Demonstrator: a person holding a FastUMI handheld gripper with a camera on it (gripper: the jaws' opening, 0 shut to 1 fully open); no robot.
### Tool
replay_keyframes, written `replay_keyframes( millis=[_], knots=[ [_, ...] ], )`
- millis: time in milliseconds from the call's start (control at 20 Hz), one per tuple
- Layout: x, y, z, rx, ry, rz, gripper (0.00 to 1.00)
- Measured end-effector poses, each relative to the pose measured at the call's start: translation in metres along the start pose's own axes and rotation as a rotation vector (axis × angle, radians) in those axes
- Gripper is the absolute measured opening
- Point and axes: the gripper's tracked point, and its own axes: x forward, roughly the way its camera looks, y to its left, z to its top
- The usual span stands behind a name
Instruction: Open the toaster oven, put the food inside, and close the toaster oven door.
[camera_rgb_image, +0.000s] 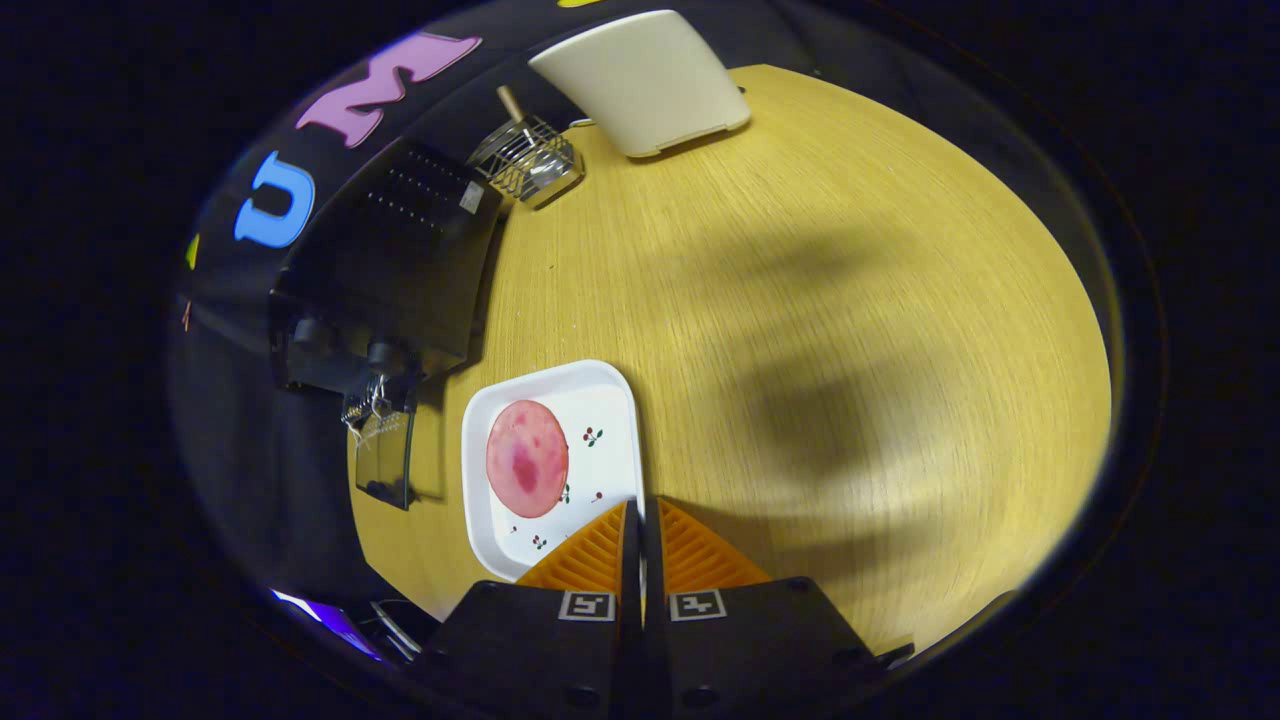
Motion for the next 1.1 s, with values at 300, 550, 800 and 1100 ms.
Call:
replay_keyframes(
  millis=[300, 550, 800, 1100],
  knots=[
    [-0.002, 0.008, -0.012, 0.188, 0.043, 0.09, 0.05],
    [-0.01, 0.022, -0.014, 0.237, 0.033, 0.145, 0.05],
    [-0.031, 0.04, -0.019, 0.265, 0.004, 0.175, 0.05],
    [-0.052, 0.049, -0.032, 0.286, -0.047, 0.142, 0.06]
  ],
)
